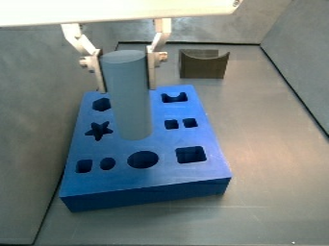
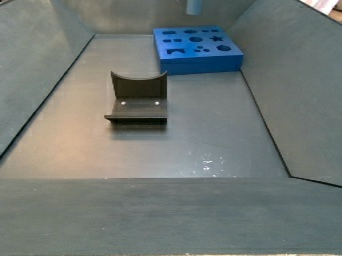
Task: Pick up the oval object. Move up. Place the oval object on the fixture. Regrasp the oval object. Move to above the board. Insert the oval object.
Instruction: Insert the oval object.
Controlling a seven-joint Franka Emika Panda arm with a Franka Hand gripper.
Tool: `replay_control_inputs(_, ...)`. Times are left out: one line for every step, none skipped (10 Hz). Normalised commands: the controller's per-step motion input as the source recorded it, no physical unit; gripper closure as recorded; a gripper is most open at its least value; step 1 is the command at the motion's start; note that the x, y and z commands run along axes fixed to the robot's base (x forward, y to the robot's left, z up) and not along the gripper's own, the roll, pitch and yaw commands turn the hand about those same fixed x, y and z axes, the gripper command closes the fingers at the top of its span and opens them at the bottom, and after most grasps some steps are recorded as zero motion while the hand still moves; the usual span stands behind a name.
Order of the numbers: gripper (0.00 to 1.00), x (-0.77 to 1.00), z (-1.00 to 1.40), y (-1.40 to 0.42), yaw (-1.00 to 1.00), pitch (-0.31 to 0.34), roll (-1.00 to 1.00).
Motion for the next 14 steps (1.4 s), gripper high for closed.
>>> replay_control_inputs(1.0,0.45,-0.54,0.0,0.0,-0.066,0.03)
replay_control_inputs(1.0,0.55,-0.53,0.05,0.0,-0.041,0.03)
replay_control_inputs(1.0,0.58,-0.59,0.05,0.0,-0.033,0.07)
replay_control_inputs(1.0,0.51,-0.57,0.07,0.04,-0.02,0.09)
replay_control_inputs(1.0,0.33,-0.42,0.07,0.08,0.0,0.08)
replay_control_inputs(1.0,0.05,-0.36,0.0,0.17,-0.031,0.12)
replay_control_inputs(1.0,0.09,-0.32,-0.09,0.2,-0.031,0.24)
replay_control_inputs(1.0,0.11,-0.25,-0.08,0.17,0.0,0.26)
replay_control_inputs(1.0,0.04,-0.37,-0.15,0.18,-0.05,0.27)
replay_control_inputs(1.0,0.0,-0.52,-0.24,0.23,-0.157,0.3)
replay_control_inputs(1.0,0.0,-0.47,-0.3,0.23,-0.156,0.32)
replay_control_inputs(1.0,0.0,-0.31,-0.27,0.18,-0.117,0.22)
replay_control_inputs(1.0,0.0,0.0,-0.05,0.0,-0.014,0.0)
replay_control_inputs(1.0,0.0,-0.25,-0.15,0.0,-0.073,0.11)
